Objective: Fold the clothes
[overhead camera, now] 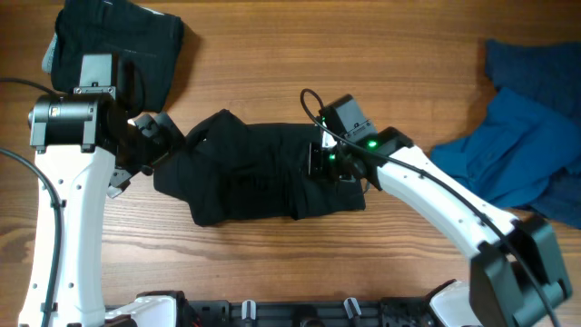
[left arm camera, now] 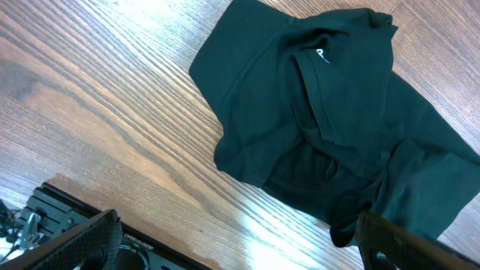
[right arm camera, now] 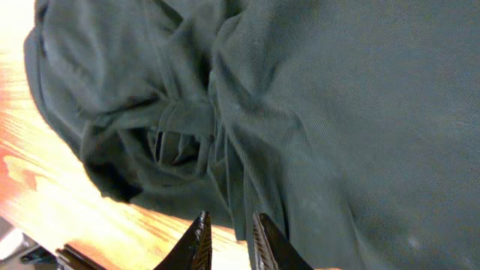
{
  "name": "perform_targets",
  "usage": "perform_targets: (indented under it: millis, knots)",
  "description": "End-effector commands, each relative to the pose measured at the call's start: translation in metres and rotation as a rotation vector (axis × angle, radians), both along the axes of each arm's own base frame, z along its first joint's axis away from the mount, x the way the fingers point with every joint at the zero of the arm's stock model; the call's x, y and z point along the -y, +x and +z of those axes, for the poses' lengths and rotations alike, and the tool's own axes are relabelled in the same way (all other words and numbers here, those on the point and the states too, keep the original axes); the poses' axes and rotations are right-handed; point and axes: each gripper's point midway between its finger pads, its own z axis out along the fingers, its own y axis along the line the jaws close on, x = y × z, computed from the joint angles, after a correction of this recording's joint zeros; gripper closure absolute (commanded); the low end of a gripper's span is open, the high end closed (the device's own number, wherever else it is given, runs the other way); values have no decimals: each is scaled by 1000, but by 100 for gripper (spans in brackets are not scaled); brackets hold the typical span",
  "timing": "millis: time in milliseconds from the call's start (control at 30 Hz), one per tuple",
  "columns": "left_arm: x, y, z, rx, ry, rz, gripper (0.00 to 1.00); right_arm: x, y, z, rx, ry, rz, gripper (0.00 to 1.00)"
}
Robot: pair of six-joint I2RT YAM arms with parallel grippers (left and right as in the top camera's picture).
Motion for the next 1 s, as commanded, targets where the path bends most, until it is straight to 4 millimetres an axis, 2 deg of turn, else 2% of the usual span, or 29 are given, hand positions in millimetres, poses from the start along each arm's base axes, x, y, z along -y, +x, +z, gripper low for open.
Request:
perform_targets:
  millis: [0,200,267,500,567,667,767,867,900,933,967]
  knots:
    - [-4,-1,-2,-9,16,-10,0,-1,-8,-33,-100,-11,-44,82]
    - [-4,-1,-2,-8,17,-10,0,-6,-15,-72,-191,-45,-49,83]
    - [-4,-1,-2,-8,17,-10,0,-20,-22,-84,-218,-19,-8,86]
    - [-4,-1,-2,-8,17,-10,0,-56,-37,-80,-182,34,82,90]
    - [-4,-1,-2,-8,17,-10,0,-56,-38,-80,-172,15,78,90]
    - [-4,-2,-2,-10,17,-10,0,-43,-37,-81,-177,-52,24,91]
    - [-4,-3,-2,-15,18,-14,0,-33,-37,-76,-170,-91,7,91]
    - [-4,-3,-2,-15,18,-14,0,-29,-35,-60,-138,-92,0,92]
    - [-4,-2,-2,-12,17,-14,0,-30,-34,-51,-120,-78,1,92]
    - [-4,-1,-2,-7,17,-13,0,-35,-29,-21,-50,-19,8,92]
    - [-4,0,-2,-4,17,-13,0,-37,-29,-15,-38,-7,10,91]
